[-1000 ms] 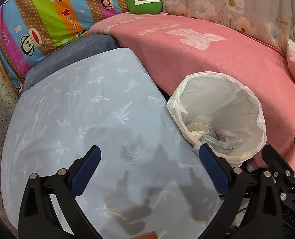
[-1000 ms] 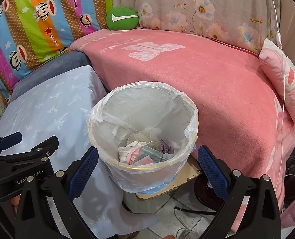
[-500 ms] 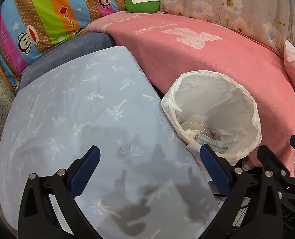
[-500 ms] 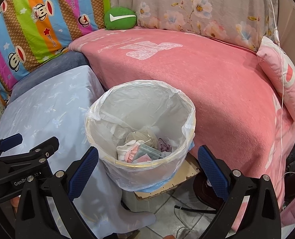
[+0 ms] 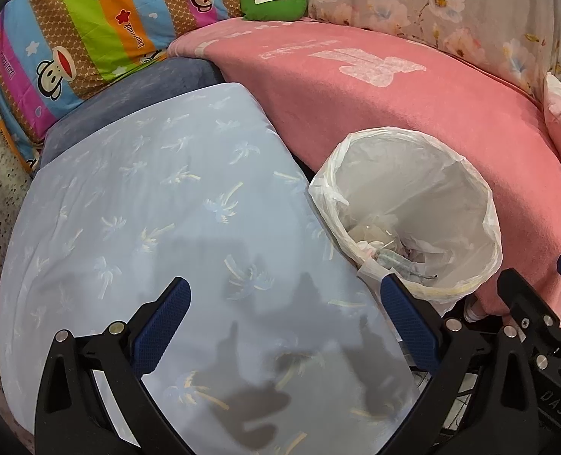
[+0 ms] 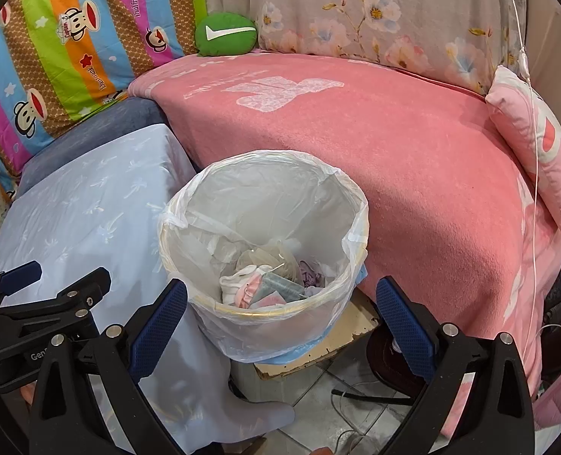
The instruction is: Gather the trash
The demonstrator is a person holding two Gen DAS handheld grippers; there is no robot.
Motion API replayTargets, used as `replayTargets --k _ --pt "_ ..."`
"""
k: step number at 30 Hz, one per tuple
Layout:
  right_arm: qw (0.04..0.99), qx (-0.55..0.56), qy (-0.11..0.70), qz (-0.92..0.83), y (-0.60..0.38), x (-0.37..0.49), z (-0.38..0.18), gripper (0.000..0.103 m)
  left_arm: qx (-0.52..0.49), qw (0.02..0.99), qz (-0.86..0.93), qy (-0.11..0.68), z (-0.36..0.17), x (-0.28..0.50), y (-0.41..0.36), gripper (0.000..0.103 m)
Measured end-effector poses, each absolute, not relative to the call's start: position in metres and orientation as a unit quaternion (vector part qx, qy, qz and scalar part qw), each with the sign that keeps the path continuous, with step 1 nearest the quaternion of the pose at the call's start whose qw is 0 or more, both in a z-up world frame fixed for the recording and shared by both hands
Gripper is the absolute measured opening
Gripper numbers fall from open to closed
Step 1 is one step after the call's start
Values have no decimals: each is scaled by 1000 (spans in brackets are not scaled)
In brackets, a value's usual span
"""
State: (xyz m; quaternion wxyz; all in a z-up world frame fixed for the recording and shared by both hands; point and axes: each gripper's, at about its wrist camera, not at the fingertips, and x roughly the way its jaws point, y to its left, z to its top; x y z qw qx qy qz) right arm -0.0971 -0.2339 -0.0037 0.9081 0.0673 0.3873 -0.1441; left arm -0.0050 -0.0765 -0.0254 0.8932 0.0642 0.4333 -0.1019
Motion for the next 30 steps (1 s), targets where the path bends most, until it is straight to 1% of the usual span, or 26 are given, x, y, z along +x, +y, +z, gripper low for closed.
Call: replayTargets --k 30 --pt "907 66 389 -146 -234 -99 -5 97 69 894 -104 431 -26 -7 -76 96"
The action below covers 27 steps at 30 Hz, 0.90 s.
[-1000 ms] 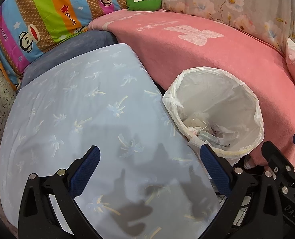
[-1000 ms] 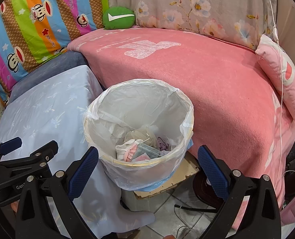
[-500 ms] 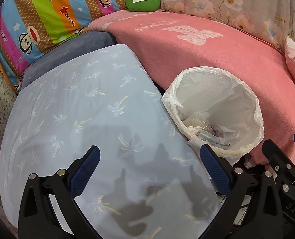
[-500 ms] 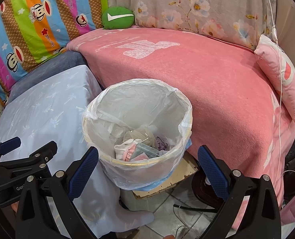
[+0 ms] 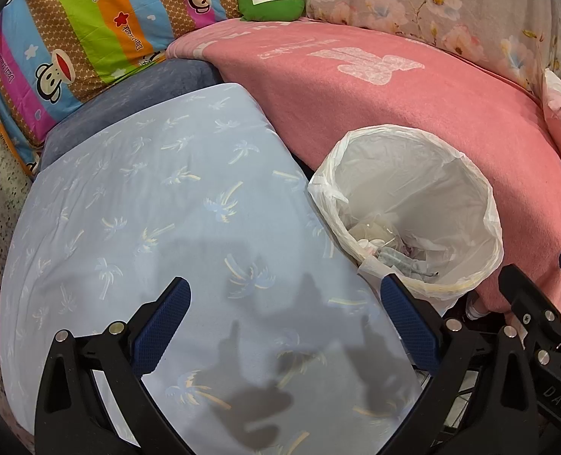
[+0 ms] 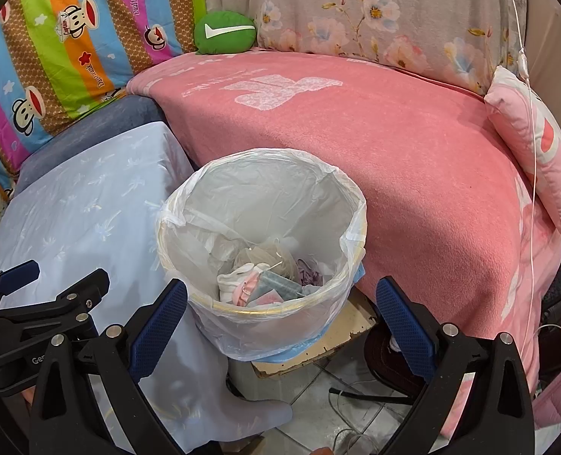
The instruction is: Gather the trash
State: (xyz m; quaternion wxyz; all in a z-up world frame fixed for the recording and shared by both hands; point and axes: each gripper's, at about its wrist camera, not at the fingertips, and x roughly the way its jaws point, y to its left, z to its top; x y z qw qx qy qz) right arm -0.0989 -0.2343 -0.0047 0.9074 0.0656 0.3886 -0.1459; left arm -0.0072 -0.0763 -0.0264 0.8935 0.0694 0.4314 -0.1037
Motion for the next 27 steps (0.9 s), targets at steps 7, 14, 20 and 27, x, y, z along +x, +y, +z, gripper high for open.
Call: replayTargets --k 7,14,20,27 --pt "907 66 388 -147 -237 -100 -5 97 71 893 -104 431 -27 -8 -76 96" --pt "907 66 389 -146 -236 -99 -5 97 73 893 -105 431 -27 -9 -76 96" --pt "907 66 389 -146 -237 -100 -5 97 73 892 -105 433 -28 -9 -76 96" --pt "907 66 389 -146 -238 -101 -5 97 74 892 -105 433 -27 -9 -76 96"
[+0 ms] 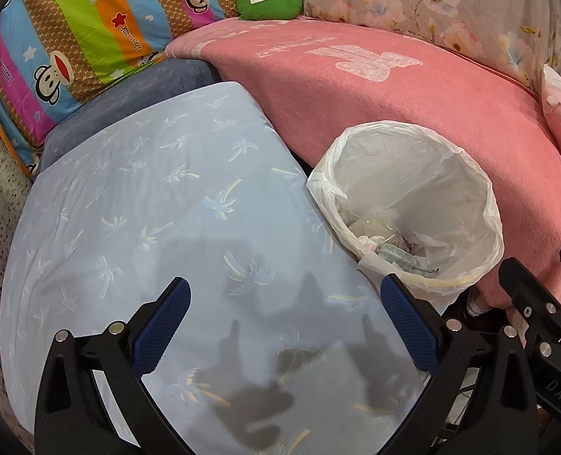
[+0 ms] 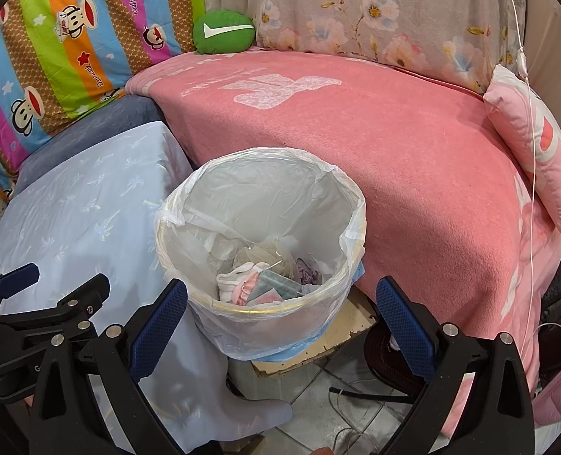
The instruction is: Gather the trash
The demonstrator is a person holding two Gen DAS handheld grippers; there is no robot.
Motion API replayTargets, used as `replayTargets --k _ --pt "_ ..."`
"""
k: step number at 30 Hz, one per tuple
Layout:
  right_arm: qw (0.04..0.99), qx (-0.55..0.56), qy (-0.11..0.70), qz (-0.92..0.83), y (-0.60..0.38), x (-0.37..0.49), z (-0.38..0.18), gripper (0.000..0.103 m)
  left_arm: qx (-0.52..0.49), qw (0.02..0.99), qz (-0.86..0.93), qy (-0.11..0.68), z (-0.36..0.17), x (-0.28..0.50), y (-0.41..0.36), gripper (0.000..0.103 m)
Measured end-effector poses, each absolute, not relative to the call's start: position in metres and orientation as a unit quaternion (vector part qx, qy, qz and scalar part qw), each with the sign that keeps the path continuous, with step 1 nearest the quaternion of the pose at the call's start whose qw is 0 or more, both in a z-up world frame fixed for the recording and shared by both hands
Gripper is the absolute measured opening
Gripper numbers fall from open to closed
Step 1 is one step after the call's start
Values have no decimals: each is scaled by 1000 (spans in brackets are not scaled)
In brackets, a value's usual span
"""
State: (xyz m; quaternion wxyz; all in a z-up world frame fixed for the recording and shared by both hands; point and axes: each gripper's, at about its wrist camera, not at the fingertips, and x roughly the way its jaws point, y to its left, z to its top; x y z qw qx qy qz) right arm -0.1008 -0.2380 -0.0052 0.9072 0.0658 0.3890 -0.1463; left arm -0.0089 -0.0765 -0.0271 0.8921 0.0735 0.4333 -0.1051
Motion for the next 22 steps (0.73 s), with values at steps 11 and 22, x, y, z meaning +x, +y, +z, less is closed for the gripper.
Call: replayTargets --k 11,22 --pt "907 67 389 -147 -238 -101 -5 97 82 897 -103 423 -26 -11 -76 96" --pt "905 71 391 -151 -235 -100 -4 97 86 897 -105 421 -26 -9 -74 96"
